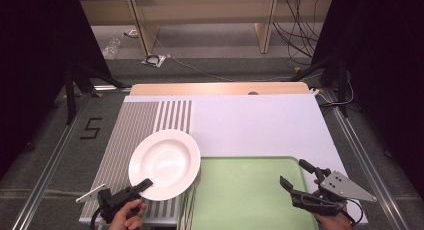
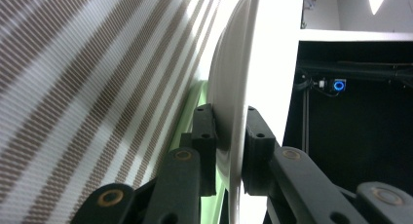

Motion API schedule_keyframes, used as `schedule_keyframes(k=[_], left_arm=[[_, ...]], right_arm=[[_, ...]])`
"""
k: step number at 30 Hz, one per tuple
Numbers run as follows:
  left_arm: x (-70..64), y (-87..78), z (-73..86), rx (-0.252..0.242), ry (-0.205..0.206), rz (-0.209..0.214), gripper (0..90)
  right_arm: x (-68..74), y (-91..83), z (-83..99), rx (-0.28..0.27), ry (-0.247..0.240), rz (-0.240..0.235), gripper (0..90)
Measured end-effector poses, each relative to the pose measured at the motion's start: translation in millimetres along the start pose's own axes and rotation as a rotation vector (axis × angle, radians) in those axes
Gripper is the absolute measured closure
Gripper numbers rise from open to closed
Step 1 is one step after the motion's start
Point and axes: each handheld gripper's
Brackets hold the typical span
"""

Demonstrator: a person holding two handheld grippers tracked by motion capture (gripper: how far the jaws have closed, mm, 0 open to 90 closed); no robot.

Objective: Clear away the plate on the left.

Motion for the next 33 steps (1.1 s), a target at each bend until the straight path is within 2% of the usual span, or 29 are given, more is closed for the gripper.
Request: schedule_keyframes(k=[12,15,33], left_arm=[[-5.3,13.8,26.6,0.11,0.048,0.008,78.8],[-6.0,17.0,32.4,0.13,0.05,0.008,78.8],[-11.1,34.6,62.2,0.26,0.127,0.006,78.3]], right_arm=[[0.0,0.3,0.3,0.002,0.001,0.0,20.7],[0.2,0.8,0.6,0.001,-0.001,-0.001,20.7],[0.4,0.7,0.4,0.001,-0.002,-0.002,20.7]])
Point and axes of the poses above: each handheld gripper's, and its own axes: y roughly forward along the jaws, z roughly out of its underside, x roughly to its left, and after that the axes turned 14 degrees about -x, right-handed
